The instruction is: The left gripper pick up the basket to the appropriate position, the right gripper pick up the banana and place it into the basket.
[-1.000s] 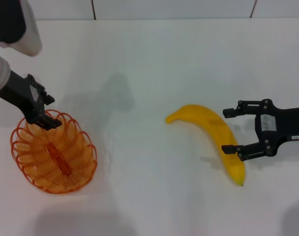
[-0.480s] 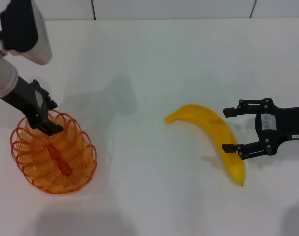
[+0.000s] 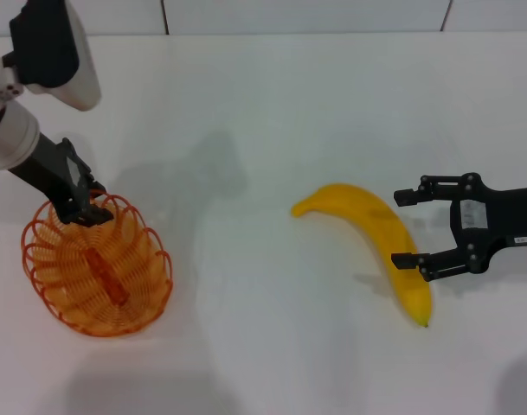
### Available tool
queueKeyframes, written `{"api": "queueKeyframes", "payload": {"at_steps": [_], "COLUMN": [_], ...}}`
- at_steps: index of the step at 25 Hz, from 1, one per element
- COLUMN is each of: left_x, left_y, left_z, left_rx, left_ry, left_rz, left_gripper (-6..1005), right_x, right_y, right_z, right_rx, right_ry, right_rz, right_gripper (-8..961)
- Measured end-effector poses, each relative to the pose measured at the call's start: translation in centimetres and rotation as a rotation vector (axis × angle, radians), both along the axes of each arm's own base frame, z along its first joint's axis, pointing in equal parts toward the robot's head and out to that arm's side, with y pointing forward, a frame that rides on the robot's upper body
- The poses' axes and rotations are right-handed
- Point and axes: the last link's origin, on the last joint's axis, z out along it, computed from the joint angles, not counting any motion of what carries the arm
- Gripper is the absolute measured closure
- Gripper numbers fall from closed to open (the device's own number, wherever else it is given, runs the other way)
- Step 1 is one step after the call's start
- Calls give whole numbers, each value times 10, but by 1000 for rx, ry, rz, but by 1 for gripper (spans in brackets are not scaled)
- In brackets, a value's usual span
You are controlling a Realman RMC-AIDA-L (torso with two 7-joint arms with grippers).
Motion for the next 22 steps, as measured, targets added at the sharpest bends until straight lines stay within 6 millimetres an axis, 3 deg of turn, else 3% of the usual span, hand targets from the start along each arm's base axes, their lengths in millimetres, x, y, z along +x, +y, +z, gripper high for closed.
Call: {"api": "queueKeyframes", "payload": {"at_steps": [5, 11, 22], "left_x": [-1, -2, -1], "left_y": [-1, -1, -7], "left_z": [-3, -2, 4], "left_rx": [-5, 1, -21], "left_ry": [52, 63, 57], "left_rz": [10, 17, 33], "left_gripper": [524, 768, 867], "right_x": [0, 1, 3], "right_y": [0, -1, -2], "right_z": [0, 0, 1], "right_rx": [0, 2, 6], "right_ry": [0, -1, 0], "right_rz": [0, -3, -10], "right_gripper": [113, 115, 119]}}
